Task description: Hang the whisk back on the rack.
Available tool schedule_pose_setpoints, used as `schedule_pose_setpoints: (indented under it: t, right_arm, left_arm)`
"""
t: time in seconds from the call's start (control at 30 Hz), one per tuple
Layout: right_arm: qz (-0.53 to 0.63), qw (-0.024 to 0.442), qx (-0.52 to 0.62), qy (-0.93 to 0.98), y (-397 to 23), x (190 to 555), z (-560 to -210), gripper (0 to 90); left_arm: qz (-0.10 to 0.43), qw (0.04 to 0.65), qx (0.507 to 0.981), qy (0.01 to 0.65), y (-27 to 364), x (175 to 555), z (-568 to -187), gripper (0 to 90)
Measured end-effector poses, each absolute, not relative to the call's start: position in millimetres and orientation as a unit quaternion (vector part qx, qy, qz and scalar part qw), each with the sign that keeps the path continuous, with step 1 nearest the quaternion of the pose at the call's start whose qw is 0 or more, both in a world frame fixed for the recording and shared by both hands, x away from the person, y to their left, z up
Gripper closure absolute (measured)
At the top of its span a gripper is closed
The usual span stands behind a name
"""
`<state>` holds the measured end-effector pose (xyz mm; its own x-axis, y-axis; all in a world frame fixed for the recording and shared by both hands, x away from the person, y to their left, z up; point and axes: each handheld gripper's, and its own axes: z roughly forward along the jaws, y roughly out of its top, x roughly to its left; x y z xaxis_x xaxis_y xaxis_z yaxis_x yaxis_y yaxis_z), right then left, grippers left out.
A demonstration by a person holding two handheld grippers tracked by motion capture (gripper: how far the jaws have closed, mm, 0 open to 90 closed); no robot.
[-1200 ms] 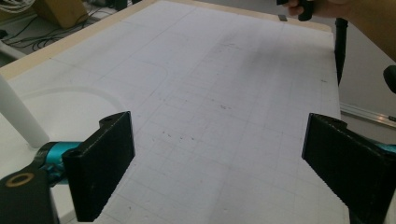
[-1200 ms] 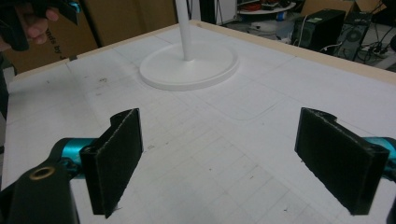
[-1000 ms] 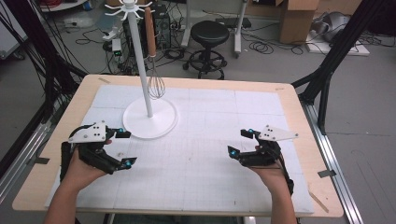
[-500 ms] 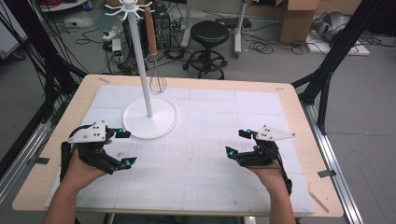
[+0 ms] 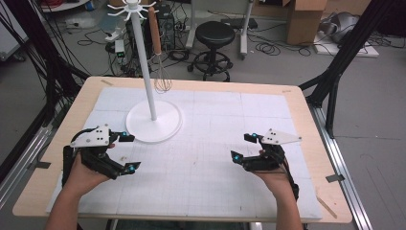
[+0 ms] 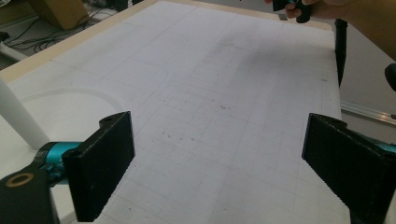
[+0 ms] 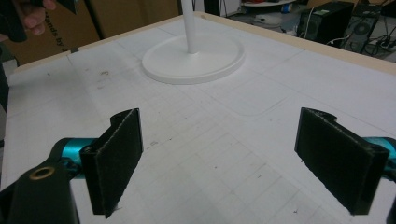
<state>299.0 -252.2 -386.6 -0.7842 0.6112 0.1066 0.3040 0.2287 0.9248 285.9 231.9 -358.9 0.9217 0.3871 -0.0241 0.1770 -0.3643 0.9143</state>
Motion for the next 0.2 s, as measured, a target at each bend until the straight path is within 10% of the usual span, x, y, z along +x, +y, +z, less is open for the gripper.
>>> schedule_pose_setpoints:
  t: [0.2]
  right_arm:
    - [0.546, 0.142, 0.296, 0.771, -252.2, 299.3, -386.8, 14.4]
  left_arm:
    - [0.098, 0.535, 0.821, 0.172, 231.5, 286.3, -359.1, 10.0]
